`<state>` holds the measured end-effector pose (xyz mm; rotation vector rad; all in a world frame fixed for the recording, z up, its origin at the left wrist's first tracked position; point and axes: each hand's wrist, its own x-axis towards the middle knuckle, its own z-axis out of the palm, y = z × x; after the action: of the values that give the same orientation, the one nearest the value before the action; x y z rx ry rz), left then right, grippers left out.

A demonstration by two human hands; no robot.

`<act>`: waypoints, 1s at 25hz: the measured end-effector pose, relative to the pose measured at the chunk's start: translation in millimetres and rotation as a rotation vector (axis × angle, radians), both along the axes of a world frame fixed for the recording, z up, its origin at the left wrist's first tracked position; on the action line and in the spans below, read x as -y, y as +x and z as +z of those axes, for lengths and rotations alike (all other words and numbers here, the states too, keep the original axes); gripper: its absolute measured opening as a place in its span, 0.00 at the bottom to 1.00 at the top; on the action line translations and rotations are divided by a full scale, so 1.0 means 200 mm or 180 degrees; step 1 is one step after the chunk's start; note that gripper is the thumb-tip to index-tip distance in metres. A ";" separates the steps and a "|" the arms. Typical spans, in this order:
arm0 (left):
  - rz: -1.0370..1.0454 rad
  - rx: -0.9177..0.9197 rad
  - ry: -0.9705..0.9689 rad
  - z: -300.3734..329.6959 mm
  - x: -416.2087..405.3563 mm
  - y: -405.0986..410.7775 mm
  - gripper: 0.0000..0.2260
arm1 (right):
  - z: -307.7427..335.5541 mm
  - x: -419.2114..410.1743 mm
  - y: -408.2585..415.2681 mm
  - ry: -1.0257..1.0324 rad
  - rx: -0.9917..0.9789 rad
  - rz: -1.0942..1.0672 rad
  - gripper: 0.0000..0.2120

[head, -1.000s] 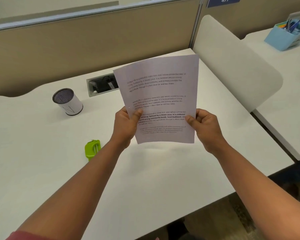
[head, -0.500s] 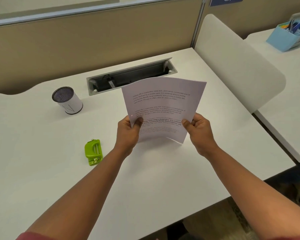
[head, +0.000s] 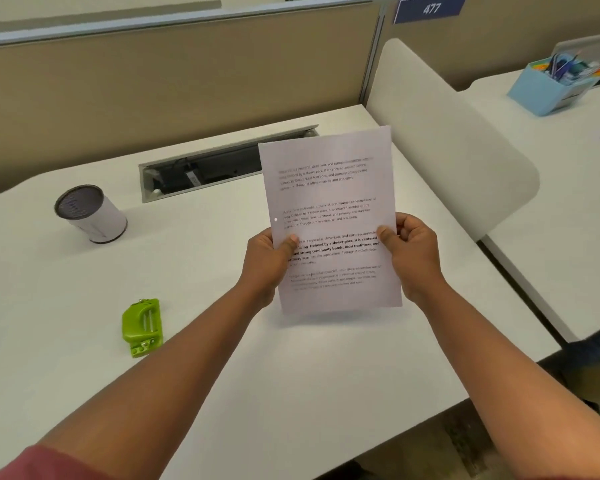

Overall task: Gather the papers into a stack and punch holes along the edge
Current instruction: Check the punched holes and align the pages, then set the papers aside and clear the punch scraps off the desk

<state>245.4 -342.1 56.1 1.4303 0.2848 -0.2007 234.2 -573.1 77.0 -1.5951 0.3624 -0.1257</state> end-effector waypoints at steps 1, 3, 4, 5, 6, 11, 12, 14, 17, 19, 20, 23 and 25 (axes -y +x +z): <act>-0.0013 -0.0132 -0.0024 -0.02 0.08 0.03 0.06 | -0.01 0.08 0.04 -0.0069 -0.0070 -0.0039 0.09; -0.0066 -0.0369 -0.0024 -0.03 0.24 0.08 0.06 | -0.03 0.24 0.11 -0.0242 -0.0182 -0.0116 0.09; -0.0090 -0.0459 0.0022 -0.05 0.31 0.10 0.06 | -0.05 0.31 0.14 -0.0334 -0.0237 -0.0137 0.08; -0.0110 -0.0521 0.0093 -0.07 0.38 0.11 0.07 | -0.07 0.38 0.18 -0.0439 -0.0303 -0.0143 0.08; -0.0130 -0.0577 0.0163 -0.09 0.45 0.13 0.08 | -0.10 0.46 0.22 -0.0553 -0.0397 -0.0154 0.09; -0.0191 -0.0559 0.0920 -0.26 0.70 0.19 0.10 | -0.28 0.72 0.37 -0.1288 -0.0845 -0.0060 0.14; -0.0206 -0.0492 0.1187 -0.27 0.74 0.19 0.10 | -0.30 0.75 0.38 -0.1448 -0.0909 -0.0042 0.15; -0.0241 -0.0384 0.1614 -0.28 0.81 0.21 0.13 | -0.34 0.80 0.41 -0.1674 -0.0985 0.0026 0.16; -0.0309 -0.0295 0.1981 -0.29 0.85 0.23 0.18 | -0.40 0.83 0.44 -0.1862 -0.1044 0.0117 0.16; -0.0373 -0.0290 0.2134 -0.29 0.86 0.24 0.21 | -0.43 0.83 0.45 -0.1980 -0.1063 0.0159 0.17; -0.0409 -0.0302 0.2200 -0.29 0.85 0.25 0.24 | -0.43 0.83 0.45 -0.2049 -0.1065 0.0192 0.18; -0.0586 -0.0299 0.2465 -0.29 0.85 0.25 0.38 | -0.45 0.82 0.44 -0.2301 -0.1035 0.0313 0.20; -0.0757 -0.0314 0.2787 -0.30 0.84 0.26 0.44 | -0.46 0.81 0.43 -0.2540 -0.1024 0.0387 0.22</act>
<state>297.5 -509.7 -4.5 2.3300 0.2965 -0.3675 321.0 -735.3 -14.9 -2.4341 0.4969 0.0990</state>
